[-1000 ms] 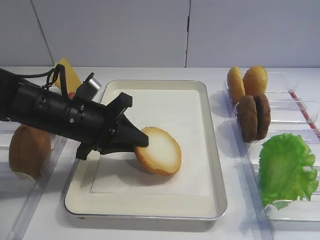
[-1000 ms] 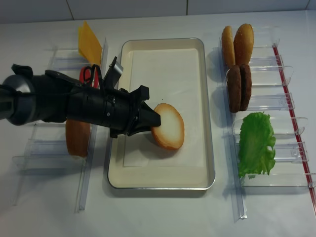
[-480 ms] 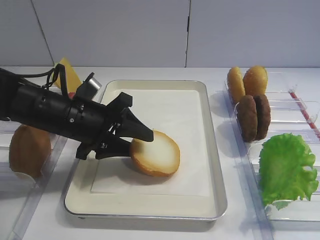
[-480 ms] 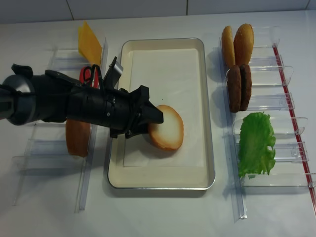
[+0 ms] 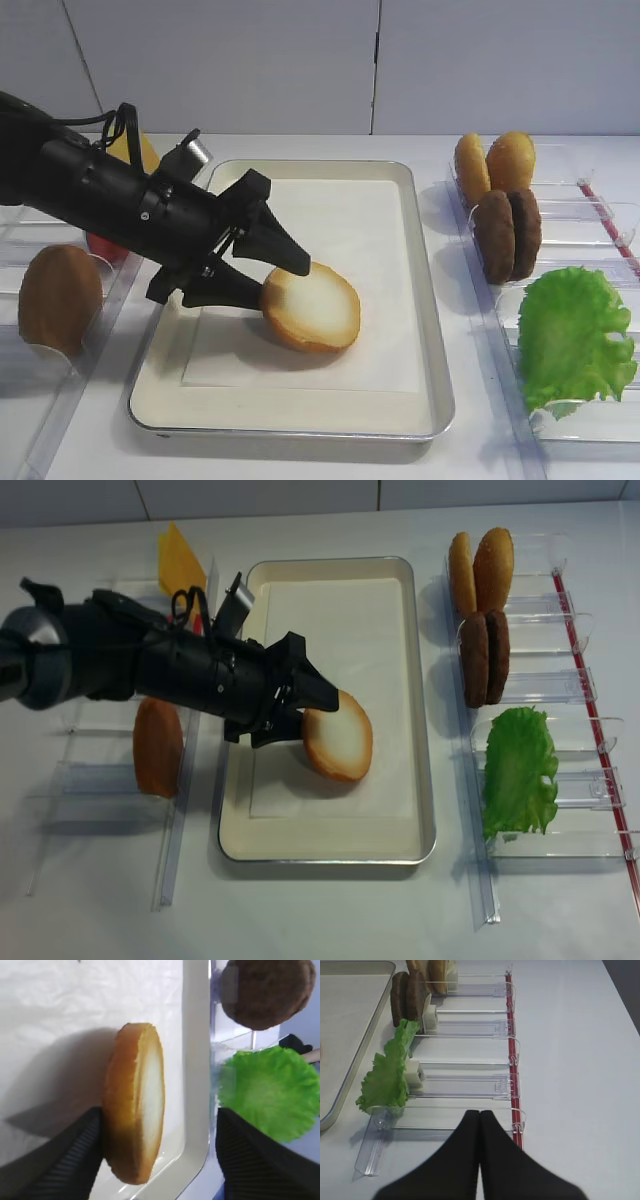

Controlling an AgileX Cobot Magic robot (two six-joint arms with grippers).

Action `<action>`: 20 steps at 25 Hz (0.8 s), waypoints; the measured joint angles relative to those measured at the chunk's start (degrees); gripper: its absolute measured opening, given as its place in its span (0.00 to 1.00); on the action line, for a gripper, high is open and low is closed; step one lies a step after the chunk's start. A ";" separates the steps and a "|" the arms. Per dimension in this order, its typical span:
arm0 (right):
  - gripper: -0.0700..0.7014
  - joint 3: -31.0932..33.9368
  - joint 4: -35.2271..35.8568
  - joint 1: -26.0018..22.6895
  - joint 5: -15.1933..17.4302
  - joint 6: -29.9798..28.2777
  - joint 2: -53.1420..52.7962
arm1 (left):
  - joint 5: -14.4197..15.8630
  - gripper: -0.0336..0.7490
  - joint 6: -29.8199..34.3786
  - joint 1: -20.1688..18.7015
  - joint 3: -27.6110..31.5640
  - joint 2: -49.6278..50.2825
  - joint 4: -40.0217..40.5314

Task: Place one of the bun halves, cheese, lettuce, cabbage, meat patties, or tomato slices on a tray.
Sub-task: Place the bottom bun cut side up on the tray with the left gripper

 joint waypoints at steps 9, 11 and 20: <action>0.05 0.00 0.00 0.00 0.00 0.00 0.00 | 2.46 0.65 -10.44 0.00 -4.89 0.00 12.52; 0.05 0.00 0.00 0.00 0.00 0.00 0.00 | 3.03 0.65 -13.13 0.00 -6.39 0.00 16.03; 0.05 0.00 0.00 0.00 0.00 0.00 0.00 | 5.98 0.65 -22.55 0.00 -13.11 -3.47 31.26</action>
